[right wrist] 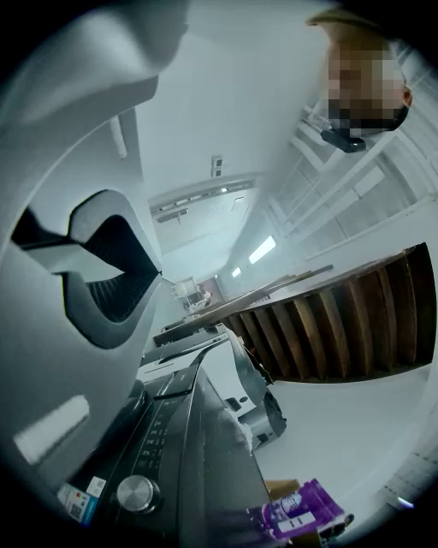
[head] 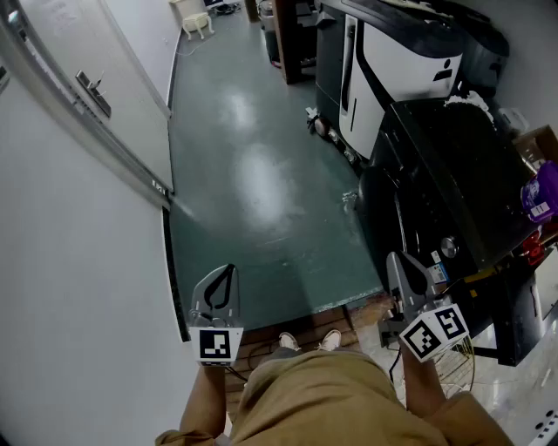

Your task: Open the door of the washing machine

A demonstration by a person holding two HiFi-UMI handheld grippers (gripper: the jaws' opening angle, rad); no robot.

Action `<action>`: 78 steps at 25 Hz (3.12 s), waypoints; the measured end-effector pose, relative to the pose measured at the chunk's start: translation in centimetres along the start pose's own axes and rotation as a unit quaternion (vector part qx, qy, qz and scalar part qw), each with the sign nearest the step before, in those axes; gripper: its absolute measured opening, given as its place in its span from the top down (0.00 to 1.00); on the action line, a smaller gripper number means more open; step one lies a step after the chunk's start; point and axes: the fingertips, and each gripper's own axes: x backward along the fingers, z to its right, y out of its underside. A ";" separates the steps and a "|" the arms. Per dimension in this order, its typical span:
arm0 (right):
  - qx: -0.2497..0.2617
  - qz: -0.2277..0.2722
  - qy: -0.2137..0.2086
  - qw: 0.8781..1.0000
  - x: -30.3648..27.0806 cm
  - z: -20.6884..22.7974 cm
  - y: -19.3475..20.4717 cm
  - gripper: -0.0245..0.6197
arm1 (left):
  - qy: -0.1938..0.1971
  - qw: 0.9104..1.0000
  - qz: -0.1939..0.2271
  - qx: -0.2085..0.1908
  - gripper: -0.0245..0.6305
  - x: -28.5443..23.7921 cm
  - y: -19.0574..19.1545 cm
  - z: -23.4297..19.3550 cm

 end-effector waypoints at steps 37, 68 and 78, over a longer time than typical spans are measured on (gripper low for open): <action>-0.055 -0.005 0.062 0.997 -0.6 -6.5 6.5 0.95 | 0.065 0.997 -0.031 0.005 0.68 3.0 6.6 -5.6; -0.151 0.026 0.252 0.955 -15.5 12.4 0.4 0.95 | 0.389 0.901 -0.042 -0.187 0.08 -35.3 -3.0 3.5; -0.172 0.122 0.409 0.888 -9.4 14.3 -3.3 0.95 | 0.551 0.784 0.066 -0.277 0.08 -39.2 -10.7 13.8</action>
